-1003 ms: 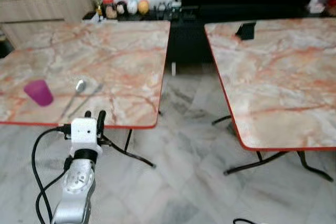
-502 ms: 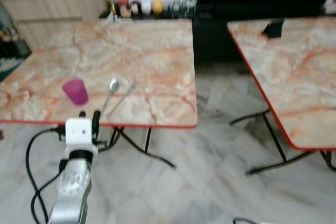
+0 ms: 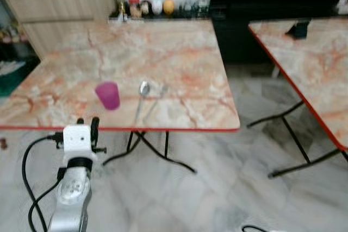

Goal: Setting the table

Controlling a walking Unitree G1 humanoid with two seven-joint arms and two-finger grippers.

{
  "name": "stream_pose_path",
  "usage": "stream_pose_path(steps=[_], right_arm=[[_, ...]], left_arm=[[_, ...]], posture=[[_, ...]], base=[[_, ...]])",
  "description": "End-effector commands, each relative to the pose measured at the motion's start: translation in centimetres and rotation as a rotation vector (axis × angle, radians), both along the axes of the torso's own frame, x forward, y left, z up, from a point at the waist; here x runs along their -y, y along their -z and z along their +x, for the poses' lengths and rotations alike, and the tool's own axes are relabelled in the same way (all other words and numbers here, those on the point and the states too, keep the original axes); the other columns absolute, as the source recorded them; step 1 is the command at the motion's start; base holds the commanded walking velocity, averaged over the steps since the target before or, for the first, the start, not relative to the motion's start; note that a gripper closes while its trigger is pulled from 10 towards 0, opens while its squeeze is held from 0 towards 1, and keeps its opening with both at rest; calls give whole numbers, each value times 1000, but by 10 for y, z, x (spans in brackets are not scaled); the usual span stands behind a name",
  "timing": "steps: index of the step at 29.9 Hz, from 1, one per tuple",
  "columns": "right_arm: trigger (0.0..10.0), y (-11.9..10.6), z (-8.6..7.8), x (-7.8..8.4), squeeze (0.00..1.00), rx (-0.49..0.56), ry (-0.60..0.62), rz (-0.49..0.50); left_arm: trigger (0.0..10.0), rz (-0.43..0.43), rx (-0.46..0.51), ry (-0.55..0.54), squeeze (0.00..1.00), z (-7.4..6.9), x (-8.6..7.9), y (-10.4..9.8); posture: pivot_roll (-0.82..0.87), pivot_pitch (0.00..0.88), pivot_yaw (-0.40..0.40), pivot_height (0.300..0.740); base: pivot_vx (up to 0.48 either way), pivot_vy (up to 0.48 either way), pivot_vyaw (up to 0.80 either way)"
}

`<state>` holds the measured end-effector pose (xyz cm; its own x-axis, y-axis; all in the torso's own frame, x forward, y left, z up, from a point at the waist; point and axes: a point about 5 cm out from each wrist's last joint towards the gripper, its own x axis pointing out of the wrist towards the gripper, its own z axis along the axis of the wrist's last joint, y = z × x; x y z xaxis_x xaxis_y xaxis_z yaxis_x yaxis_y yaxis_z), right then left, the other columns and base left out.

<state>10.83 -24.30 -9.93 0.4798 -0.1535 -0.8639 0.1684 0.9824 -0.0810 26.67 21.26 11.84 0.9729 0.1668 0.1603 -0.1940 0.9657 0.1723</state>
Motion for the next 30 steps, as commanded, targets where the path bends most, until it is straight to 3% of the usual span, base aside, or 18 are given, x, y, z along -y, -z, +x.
stream_pose_path(steps=[1,8,12,13,16,17,18,21,22,26,30], right_arm=[[10000,1,3,-6,0,7,1,14],[10000,1,3,-6,0,8,2,15],[10000,1,3,-6,0,8,2,15],[10000,1,3,-6,0,8,2,16],[10000,1,3,-7,0,9,4,17],[10000,1,3,-7,0,10,6,17],[10000,1,3,-7,0,10,6,17],[10000,1,3,-7,0,10,9,15],[10000,1,3,-7,0,10,9,15],[10000,1,3,-7,0,12,14,15],[10000,1,3,-7,0,16,22,17]], left_arm=[[10000,6,-58,-68,0,-6,-18,14],[10000,-5,-110,-127,0,-13,-32,27],[10000,-25,-196,-151,0,-19,-39,47],[10000,-34,-277,-158,0,-26,-42,67],[10000,-57,-367,-141,0,-32,-42,85],[10000,-89,-468,-138,0,-40,-45,104],[10000,-89,-468,-138,0,-40,-45,104],[10000,-139,-640,-76,0,-57,-40,137],[10000,-139,-640,-76,0,-57,-40,137],[10000,-183,-815,-12,0,-79,-27,169],[10000,-225,-875,-33,0,-89,-24,182]], posture=[[-6,0,-6,732],[-5,0,-5,732],[-2,0,-6,732],[-7,0,-3,732],[-7,0,-3,732],[-10,0,-2,732],[-10,0,-2,732],[-3,0,-4,732],[-3,0,-4,732],[-13,0,-1,732],[-15,0,-5,732]], base=[[0,289,0],[0,279,0],[0,0,0],[0,0,0],[0,0,0],[0,0,0],[0,0,0],[0,0,0],[0,0,0],[0,0,0],[0,0,0]])
